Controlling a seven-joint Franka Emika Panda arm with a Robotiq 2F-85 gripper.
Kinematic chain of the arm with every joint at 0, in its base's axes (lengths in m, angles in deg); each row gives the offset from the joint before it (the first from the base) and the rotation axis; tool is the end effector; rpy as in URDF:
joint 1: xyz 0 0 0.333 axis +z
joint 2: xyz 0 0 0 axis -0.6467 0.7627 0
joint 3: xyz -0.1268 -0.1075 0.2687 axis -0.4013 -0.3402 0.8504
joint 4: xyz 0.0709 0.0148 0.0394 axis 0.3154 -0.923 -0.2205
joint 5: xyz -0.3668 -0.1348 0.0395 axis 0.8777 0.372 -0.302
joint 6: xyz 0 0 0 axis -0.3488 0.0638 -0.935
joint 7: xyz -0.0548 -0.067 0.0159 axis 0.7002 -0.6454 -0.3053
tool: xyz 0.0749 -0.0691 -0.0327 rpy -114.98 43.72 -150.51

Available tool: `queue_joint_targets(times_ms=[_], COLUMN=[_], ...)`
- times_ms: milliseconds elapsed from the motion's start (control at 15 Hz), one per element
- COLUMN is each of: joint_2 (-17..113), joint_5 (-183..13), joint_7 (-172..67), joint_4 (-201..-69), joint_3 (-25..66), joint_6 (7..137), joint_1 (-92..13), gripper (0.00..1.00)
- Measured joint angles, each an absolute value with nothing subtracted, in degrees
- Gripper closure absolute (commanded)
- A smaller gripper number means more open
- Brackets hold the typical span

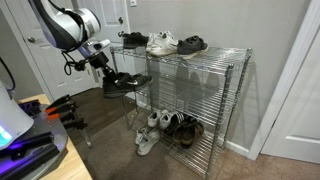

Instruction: Remove the black shoes from the second rack and put it on the top rack next to its matching shoe

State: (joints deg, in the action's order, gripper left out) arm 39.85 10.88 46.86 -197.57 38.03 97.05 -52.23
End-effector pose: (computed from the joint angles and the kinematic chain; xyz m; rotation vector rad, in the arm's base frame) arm 0.3485 0.0565 0.1662 2.7852 -0.1910 0.5247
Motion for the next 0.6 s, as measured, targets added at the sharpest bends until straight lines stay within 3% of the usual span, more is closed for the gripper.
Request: queue_joint_targets(times_ms=[600], joint_2=[29.29], joint_5=[-3.53], joint_7=[36.37], joint_4=[-201.24], joint_3=[39.54], joint_6=[96.83], joint_1=[-50.39], gripper=[0.94])
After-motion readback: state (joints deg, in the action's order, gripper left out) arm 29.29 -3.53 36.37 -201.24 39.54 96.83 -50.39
